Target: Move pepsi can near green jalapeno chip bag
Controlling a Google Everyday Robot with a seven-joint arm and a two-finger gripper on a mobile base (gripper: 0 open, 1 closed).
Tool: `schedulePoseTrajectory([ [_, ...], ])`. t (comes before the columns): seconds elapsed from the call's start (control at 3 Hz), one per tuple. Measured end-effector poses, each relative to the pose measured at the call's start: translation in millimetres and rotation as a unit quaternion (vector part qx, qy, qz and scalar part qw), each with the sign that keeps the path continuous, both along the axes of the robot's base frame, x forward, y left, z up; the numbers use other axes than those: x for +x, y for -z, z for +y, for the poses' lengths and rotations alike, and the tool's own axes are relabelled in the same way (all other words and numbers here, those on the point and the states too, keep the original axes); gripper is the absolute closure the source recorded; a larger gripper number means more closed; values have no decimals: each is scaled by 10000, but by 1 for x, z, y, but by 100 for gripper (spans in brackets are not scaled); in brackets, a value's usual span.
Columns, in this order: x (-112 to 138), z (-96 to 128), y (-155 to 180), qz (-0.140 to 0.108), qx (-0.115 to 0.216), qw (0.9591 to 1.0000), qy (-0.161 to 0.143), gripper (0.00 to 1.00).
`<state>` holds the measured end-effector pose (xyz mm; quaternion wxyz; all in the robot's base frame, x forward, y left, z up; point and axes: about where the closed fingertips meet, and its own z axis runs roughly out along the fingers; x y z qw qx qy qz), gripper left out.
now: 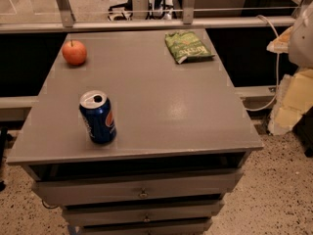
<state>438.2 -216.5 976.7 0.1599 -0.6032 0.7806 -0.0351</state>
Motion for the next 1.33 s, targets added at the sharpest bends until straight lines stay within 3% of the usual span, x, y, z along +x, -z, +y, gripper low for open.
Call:
schedulePoseTrajectory([
  [0.33, 0, 0, 0, -1, 1, 10000, 0, 0],
  [0.67, -3, 5, 8, 75, 346, 9994, 42, 0],
  [1.0, -8, 32, 35, 196, 1191, 9927, 84, 0],
  [1.33, -3, 83, 57, 175, 2205, 9752, -43, 0],
])
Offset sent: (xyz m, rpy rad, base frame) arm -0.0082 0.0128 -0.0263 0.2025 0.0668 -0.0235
